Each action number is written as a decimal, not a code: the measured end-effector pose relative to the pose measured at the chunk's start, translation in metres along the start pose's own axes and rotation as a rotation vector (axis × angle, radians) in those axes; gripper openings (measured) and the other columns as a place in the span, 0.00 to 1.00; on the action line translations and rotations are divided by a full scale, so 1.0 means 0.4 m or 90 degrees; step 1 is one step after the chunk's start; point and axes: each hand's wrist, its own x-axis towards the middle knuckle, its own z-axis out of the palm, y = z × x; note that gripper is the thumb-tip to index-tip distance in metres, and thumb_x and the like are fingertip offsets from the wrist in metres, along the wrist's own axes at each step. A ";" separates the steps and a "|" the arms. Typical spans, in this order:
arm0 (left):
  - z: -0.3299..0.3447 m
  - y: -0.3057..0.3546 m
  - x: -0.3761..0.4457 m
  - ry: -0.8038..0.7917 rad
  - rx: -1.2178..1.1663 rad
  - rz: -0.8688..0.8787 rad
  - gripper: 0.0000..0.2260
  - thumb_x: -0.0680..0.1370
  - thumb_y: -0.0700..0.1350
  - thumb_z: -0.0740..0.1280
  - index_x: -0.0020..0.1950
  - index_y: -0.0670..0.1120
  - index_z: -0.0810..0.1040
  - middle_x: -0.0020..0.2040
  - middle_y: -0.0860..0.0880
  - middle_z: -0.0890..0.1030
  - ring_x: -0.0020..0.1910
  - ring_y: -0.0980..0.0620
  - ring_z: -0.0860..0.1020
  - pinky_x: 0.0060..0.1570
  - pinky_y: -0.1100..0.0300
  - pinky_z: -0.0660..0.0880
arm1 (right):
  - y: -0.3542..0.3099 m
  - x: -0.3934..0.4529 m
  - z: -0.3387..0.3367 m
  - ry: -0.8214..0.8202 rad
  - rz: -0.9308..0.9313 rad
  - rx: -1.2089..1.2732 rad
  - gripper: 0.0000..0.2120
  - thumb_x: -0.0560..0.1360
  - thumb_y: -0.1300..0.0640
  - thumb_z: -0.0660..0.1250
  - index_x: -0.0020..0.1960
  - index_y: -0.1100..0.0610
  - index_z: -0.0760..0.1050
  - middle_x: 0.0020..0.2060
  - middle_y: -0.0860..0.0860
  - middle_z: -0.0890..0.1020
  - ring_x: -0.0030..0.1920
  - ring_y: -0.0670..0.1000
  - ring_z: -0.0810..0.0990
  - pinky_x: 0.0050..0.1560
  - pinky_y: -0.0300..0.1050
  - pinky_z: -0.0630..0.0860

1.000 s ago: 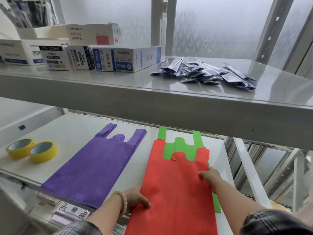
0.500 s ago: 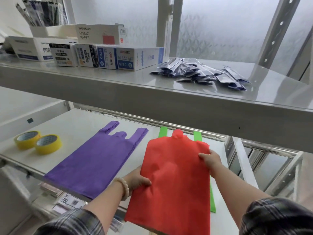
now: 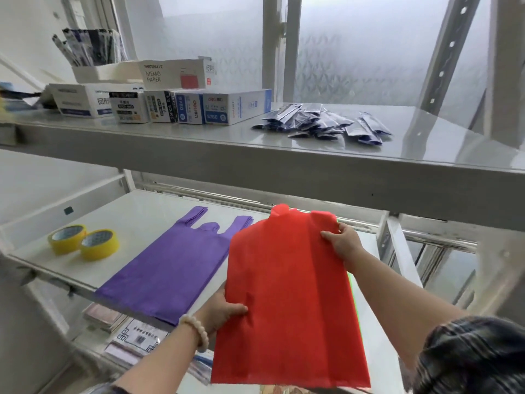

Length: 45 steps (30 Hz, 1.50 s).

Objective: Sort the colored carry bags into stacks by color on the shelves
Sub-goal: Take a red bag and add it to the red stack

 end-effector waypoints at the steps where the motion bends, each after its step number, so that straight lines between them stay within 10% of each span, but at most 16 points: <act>1: -0.005 -0.003 -0.010 -0.006 -0.006 0.000 0.40 0.50 0.44 0.74 0.63 0.44 0.69 0.53 0.43 0.80 0.48 0.46 0.80 0.50 0.54 0.78 | -0.004 -0.021 -0.003 0.007 -0.008 -0.009 0.19 0.72 0.61 0.70 0.62 0.60 0.75 0.51 0.60 0.82 0.46 0.59 0.81 0.55 0.60 0.78; 14: 0.022 0.006 -0.222 -0.184 -0.053 0.013 0.28 0.59 0.34 0.70 0.57 0.50 0.71 0.48 0.44 0.81 0.43 0.46 0.81 0.41 0.55 0.81 | -0.030 -0.408 -0.078 0.142 -0.050 -0.049 0.19 0.74 0.60 0.68 0.64 0.60 0.73 0.53 0.58 0.81 0.53 0.59 0.81 0.57 0.56 0.78; 26: 0.155 -0.107 -0.327 -0.297 -0.041 -0.095 0.32 0.58 0.29 0.67 0.63 0.40 0.70 0.44 0.39 0.82 0.34 0.46 0.81 0.32 0.56 0.80 | 0.013 -0.660 -0.271 -0.064 0.055 0.012 0.15 0.75 0.66 0.67 0.60 0.57 0.74 0.42 0.52 0.81 0.39 0.49 0.81 0.39 0.42 0.81; 32: 0.379 -0.123 -0.367 -0.396 -0.031 -0.123 0.31 0.58 0.28 0.67 0.61 0.44 0.72 0.46 0.37 0.81 0.37 0.45 0.81 0.36 0.55 0.82 | 0.063 -0.732 -0.473 -0.175 0.135 0.055 0.18 0.74 0.68 0.67 0.60 0.52 0.75 0.50 0.54 0.82 0.51 0.53 0.81 0.63 0.54 0.75; 45: 1.177 -0.167 -0.526 -0.575 0.009 -0.088 0.32 0.52 0.31 0.71 0.56 0.44 0.74 0.40 0.47 0.84 0.34 0.55 0.82 0.33 0.63 0.78 | 0.275 -0.970 -1.275 -0.039 0.192 0.129 0.12 0.76 0.70 0.61 0.49 0.56 0.78 0.37 0.51 0.86 0.33 0.46 0.85 0.39 0.41 0.82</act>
